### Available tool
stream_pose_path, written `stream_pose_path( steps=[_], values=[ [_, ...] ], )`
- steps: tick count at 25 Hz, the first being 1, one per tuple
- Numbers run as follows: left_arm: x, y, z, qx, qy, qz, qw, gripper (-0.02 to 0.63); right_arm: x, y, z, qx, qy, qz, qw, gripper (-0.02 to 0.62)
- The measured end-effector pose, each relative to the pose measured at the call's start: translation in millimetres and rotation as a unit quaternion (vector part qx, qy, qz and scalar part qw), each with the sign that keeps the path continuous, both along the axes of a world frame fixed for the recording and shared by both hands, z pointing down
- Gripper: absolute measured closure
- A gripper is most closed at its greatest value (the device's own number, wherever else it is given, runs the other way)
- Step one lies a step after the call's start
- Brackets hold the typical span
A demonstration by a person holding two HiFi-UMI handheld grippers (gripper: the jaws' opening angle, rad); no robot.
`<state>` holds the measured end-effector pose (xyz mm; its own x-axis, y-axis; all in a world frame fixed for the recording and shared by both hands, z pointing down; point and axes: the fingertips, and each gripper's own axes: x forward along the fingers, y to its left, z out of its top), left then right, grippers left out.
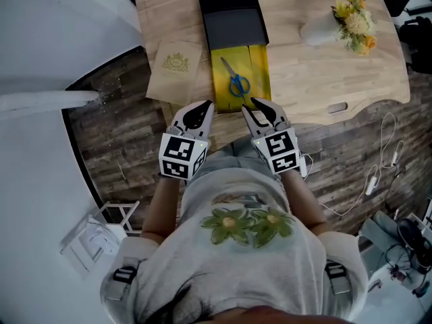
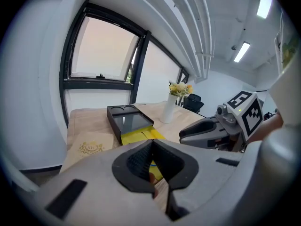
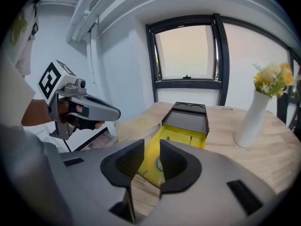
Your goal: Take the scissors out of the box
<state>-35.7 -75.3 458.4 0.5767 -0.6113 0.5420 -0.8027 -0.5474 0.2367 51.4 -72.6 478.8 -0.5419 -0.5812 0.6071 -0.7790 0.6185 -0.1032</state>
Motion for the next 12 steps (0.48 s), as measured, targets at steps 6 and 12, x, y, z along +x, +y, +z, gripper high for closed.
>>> stream_pose_path(
  steps=[6,12],
  values=[
    [0,-7,25,-0.019,-0.002,0.002,0.9998,0.598,1,-16,29,-0.017,0.019,0.006,1.000,0.500],
    [4,-10,44,-0.040,0.004,0.001,0.9992,0.598,-2,-27,53,-0.038,0.040,0.003,0.998,0.496]
  ],
)
